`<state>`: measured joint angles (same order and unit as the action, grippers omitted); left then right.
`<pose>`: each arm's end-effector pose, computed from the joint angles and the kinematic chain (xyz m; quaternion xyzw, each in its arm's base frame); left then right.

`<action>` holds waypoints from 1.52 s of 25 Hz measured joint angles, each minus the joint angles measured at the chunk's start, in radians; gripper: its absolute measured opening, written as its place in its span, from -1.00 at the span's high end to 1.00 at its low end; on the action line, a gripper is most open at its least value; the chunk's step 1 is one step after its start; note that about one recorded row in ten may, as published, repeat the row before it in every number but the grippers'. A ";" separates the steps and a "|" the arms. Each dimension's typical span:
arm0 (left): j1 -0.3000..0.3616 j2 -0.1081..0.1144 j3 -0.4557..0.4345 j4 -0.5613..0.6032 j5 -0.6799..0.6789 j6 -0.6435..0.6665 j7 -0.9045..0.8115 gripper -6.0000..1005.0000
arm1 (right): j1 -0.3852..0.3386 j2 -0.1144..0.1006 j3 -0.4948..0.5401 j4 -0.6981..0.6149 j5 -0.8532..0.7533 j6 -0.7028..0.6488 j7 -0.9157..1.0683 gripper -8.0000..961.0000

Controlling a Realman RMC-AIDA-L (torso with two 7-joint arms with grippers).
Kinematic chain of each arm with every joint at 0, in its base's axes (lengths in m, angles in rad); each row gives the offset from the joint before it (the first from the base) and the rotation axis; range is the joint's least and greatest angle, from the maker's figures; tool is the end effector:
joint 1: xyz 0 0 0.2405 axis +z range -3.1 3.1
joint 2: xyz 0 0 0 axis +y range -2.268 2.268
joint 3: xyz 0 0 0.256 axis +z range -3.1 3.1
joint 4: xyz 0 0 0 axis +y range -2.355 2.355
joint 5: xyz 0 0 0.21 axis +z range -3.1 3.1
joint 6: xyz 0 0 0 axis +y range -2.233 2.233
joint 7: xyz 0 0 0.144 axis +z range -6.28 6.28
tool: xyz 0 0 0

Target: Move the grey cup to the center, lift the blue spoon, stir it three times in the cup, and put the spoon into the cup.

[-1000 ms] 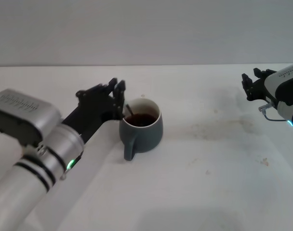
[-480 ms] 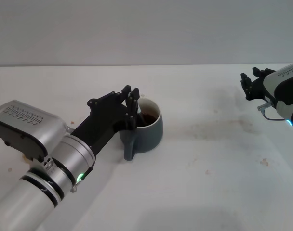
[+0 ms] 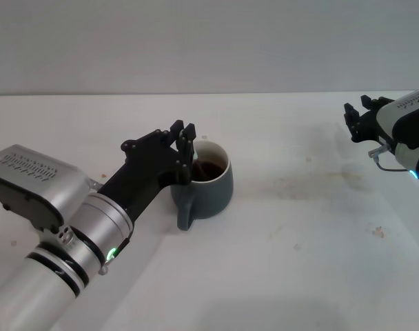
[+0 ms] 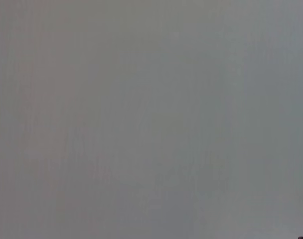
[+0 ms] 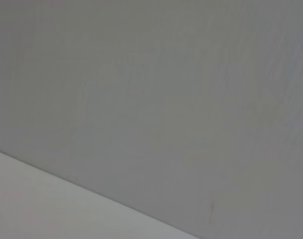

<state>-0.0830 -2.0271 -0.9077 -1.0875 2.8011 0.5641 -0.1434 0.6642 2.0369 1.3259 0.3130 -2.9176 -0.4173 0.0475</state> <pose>-0.2071 0.2920 -0.0746 -0.7961 -0.2505 -0.3404 0.4332 0.2899 0.4273 -0.0360 -0.8106 0.2080 0.0809 0.5414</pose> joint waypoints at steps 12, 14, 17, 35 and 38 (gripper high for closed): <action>0.006 0.005 -0.006 0.060 0.000 0.121 -0.092 0.56 | -0.004 -0.002 -0.001 -0.001 0.000 0.000 0.000 0.36; 0.010 0.004 -0.007 0.064 0.000 0.129 -0.092 0.40 | -0.005 -0.003 -0.001 -0.001 0.000 0.000 0.000 0.36; 0.012 0.001 -0.007 0.072 0.000 0.149 -0.093 0.16 | -0.006 -0.003 -0.001 -0.001 0.000 0.000 0.000 0.36; -0.097 -0.031 -0.477 0.420 -0.006 0.330 -0.071 -0.18 | -0.271 -0.032 0.374 0.205 0.000 -0.167 -0.067 0.36; -0.126 -0.028 -0.584 0.482 -0.004 0.328 -0.050 -0.18 | -0.377 0.014 0.508 0.292 0.001 -0.242 -0.136 0.36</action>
<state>-0.2089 -2.0550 -1.4915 -0.6056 2.7971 0.8924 -0.1937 0.2873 2.0509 1.8342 0.6048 -2.9162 -0.6592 -0.0883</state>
